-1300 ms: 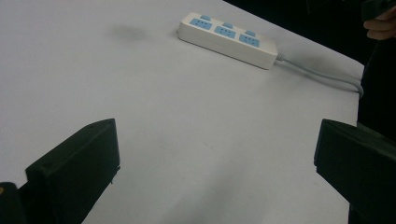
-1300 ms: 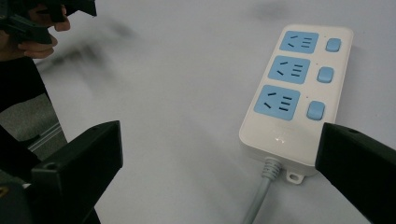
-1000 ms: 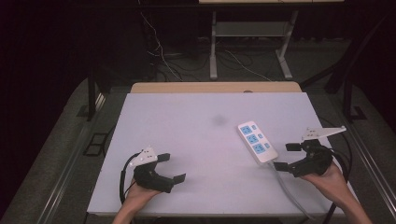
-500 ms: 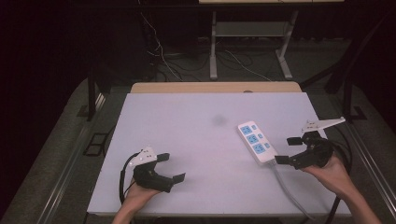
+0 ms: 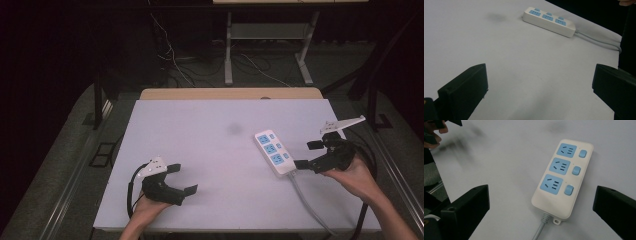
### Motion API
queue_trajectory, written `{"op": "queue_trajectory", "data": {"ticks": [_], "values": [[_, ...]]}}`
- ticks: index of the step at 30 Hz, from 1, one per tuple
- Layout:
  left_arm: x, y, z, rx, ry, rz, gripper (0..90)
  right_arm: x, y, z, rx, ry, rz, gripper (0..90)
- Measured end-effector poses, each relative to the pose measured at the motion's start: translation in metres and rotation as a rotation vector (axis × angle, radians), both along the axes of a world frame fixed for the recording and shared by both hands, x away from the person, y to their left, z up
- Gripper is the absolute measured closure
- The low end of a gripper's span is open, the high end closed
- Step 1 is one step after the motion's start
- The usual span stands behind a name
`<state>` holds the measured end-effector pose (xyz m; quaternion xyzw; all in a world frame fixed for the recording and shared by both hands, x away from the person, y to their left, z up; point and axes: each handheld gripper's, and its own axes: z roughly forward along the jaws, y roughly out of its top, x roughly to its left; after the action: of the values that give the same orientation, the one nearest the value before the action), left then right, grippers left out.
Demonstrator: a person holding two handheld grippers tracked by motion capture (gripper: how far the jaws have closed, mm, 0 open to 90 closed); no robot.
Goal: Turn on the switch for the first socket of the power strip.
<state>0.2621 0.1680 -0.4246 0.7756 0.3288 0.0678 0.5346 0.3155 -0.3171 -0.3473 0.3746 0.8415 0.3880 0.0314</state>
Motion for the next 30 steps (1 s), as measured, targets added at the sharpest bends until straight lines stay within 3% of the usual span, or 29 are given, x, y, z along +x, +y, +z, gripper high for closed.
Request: {"op": "queue_trajectory", "data": {"ticks": [13, 30], "values": [[0.001, 0.001, -0.001, 0.008, 0.003, 0.006, 0.0, 0.019, 0.000, 0.004, -0.038, 0.021, -0.003, 0.3], [0.002, 0.003, -0.001, 0.006, 0.009, 0.018, 0.0, 0.042, 0.000, -0.009, -0.039, 0.038, -0.020, 0.3]]}}
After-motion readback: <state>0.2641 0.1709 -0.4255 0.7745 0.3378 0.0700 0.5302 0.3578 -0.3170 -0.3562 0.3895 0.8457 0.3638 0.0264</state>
